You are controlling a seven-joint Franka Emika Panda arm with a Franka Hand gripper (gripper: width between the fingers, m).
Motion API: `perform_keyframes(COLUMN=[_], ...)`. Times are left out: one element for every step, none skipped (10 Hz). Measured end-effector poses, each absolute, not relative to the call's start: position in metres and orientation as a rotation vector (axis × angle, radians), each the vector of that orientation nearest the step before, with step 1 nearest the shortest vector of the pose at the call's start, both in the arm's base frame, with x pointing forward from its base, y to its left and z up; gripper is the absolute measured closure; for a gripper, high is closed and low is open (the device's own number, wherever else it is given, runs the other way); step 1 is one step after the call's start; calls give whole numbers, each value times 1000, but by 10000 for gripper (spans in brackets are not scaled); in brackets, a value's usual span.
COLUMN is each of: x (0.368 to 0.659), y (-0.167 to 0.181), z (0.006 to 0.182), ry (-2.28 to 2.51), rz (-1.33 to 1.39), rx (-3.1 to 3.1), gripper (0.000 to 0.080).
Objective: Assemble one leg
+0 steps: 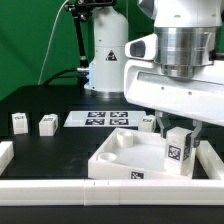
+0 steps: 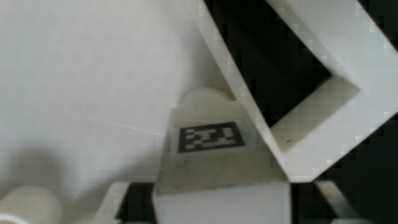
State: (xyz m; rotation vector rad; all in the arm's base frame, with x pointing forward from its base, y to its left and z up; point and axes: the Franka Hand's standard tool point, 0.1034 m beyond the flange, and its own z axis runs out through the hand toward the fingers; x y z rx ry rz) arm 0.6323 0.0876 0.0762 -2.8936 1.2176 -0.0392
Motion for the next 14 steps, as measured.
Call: perform_keyframes(x=[632,632,632,632,632,632,632,632,632,632,632,632,632,632], y=[88,88,88,88,88,88,88,88,88,88,88,88,88,88], z=[76,76,76,76,76,76,76,76,76,76,76,76,76,76], ry=[1210,1210,1211,1211,1212,1212,1212,1212,1212,1212,1212,1212,1212,1212], rz=[-39,-39,-38,-38,-38,-38,-38,-38,-38,-38,-38,-37,-37,-37], rx=[-2896,-2895,-2895,-2894,-2894,-2894,-2893,-2893,-2893,-2893,-2893,-2893,-2893,-2893], gripper=[366,237,237,167,155,155,151,151,150,150,150,150,150,150])
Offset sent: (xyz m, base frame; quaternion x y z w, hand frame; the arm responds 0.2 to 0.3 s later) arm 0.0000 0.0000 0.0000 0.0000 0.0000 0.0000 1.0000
